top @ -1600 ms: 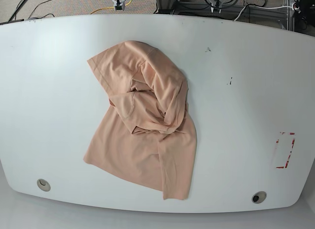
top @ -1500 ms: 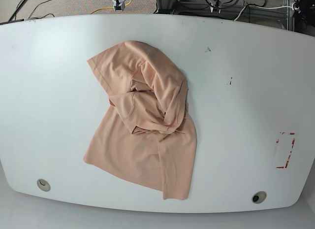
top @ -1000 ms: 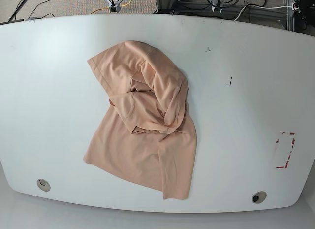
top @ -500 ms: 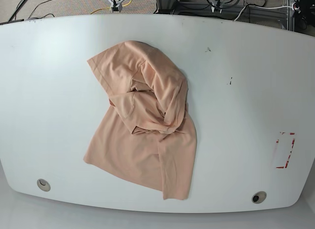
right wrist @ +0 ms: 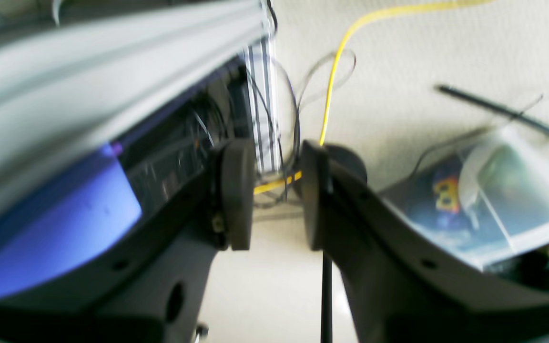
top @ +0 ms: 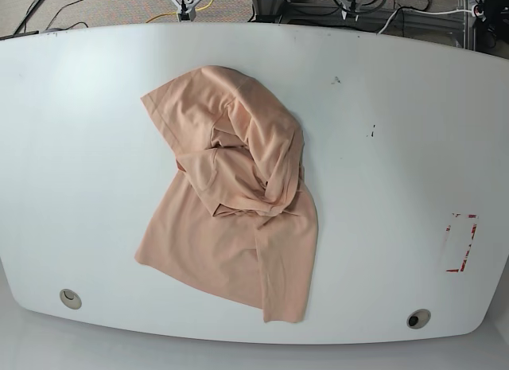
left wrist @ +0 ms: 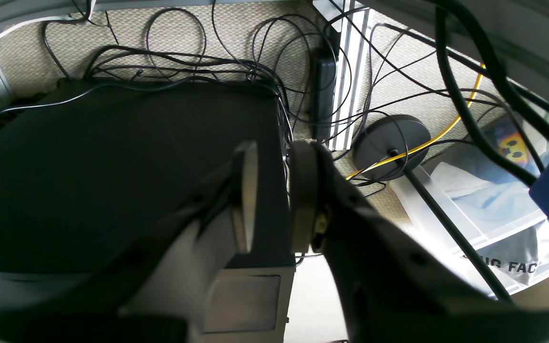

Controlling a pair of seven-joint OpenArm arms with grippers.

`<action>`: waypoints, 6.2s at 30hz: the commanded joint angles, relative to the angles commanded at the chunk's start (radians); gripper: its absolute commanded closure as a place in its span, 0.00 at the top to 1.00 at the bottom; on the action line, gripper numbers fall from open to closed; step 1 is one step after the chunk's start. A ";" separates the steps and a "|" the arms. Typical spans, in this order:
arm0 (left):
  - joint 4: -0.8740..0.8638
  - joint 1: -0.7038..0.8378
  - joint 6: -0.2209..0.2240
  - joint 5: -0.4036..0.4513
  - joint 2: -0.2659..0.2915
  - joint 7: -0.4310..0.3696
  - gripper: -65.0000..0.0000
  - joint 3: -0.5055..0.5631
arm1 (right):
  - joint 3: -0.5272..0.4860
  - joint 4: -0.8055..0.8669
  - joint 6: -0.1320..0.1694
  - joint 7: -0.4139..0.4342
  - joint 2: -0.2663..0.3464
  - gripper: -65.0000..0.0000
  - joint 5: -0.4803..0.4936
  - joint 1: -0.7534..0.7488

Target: Layout the t-shirt on the table in an organized manner, then fold the t-shirt properly

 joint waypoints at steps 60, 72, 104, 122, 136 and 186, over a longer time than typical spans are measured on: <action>1.459 0.993 -0.003 -0.301 0.021 -0.167 0.17 0.000 | 0.098 1.421 0.000 0.002 0.017 0.24 0.003 -0.957; 1.603 0.980 -0.003 -0.311 0.017 -0.170 0.17 0.000 | 0.094 1.516 -0.002 0.003 0.014 0.24 0.003 -0.951; 1.610 0.618 -0.005 -0.302 -0.094 -0.138 0.17 0.009 | 0.097 1.544 -0.002 -0.084 0.012 0.26 0.003 -0.555; 1.610 0.394 -0.005 -0.310 -0.089 0.002 0.31 0.021 | 0.101 1.539 0.005 -0.350 0.020 0.77 0.003 -0.250; 1.610 0.305 -0.005 -0.310 -0.089 0.002 0.54 0.048 | 0.290 1.387 0.144 -0.595 0.015 0.77 0.005 0.005; 1.608 0.304 -0.005 -0.305 -0.092 0.002 0.54 0.069 | 0.290 1.148 0.446 -0.594 -0.025 0.25 0.005 -0.021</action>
